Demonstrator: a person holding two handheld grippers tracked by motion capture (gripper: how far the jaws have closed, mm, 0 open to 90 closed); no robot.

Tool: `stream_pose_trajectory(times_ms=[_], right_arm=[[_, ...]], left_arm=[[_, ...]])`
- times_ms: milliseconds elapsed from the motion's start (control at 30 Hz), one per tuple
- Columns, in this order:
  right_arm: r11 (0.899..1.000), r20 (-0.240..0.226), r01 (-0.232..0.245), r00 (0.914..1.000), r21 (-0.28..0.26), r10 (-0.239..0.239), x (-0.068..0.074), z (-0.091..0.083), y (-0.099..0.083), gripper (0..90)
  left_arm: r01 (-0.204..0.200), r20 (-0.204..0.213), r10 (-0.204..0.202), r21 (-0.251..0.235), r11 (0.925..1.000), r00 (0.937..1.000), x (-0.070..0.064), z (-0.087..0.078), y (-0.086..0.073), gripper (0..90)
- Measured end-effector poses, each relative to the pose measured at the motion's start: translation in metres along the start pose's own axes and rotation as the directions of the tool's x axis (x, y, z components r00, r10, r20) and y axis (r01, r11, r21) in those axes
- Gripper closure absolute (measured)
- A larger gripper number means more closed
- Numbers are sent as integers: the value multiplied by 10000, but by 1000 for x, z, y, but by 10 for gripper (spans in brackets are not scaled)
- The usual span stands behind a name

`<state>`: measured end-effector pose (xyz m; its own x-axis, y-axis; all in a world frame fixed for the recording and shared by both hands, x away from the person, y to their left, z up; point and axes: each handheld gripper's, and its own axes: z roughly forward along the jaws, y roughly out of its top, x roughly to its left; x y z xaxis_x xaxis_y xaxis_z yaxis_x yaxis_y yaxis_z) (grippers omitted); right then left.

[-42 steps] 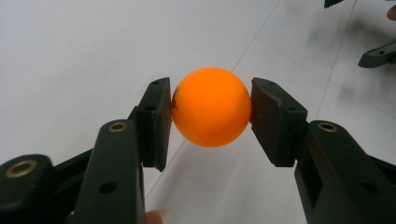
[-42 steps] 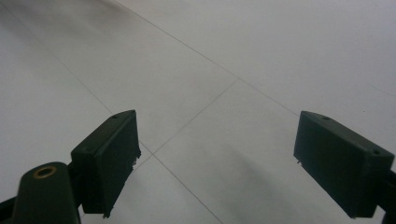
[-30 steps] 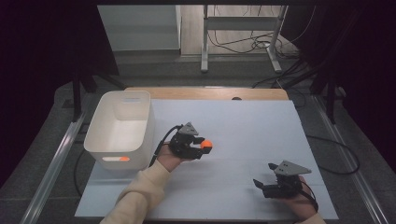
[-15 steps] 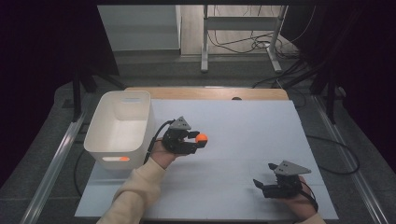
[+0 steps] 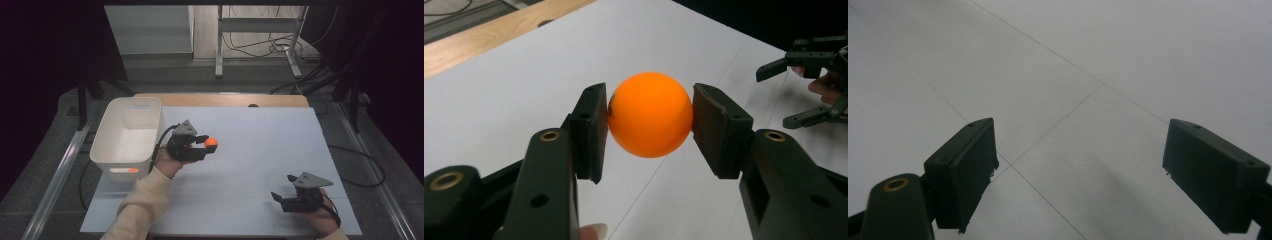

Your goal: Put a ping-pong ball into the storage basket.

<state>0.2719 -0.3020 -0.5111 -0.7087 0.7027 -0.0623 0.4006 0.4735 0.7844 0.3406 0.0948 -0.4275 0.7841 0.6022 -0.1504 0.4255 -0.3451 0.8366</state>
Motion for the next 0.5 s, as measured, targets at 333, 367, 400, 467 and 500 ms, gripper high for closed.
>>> stream_pose_trajectory(times_ms=[333,367,400,467,500], right_arm=[[10000,10,-3,10000,-5,3,0,0,0,146],[10000,9,-1,10000,-7,1,0,0,0,146],[10000,11,2,10000,-6,-2,0,0,0,146],[10000,14,2,10000,-3,-2,0,0,0,146],[10000,13,1,10000,-4,-1,0,0,0,146]], left_arm=[[3,-151,-7,-268,9996,9999,2,-11,3,503],[-4,-172,-1,-297,9996,9999,2,-12,3,503],[-4,-189,-2,-333,9994,9998,2,-14,3,503],[-4,-219,-4,-396,9992,9998,3,-17,4,503],[-7,-241,-4,-432,9991,9997,3,-18,4,503]])
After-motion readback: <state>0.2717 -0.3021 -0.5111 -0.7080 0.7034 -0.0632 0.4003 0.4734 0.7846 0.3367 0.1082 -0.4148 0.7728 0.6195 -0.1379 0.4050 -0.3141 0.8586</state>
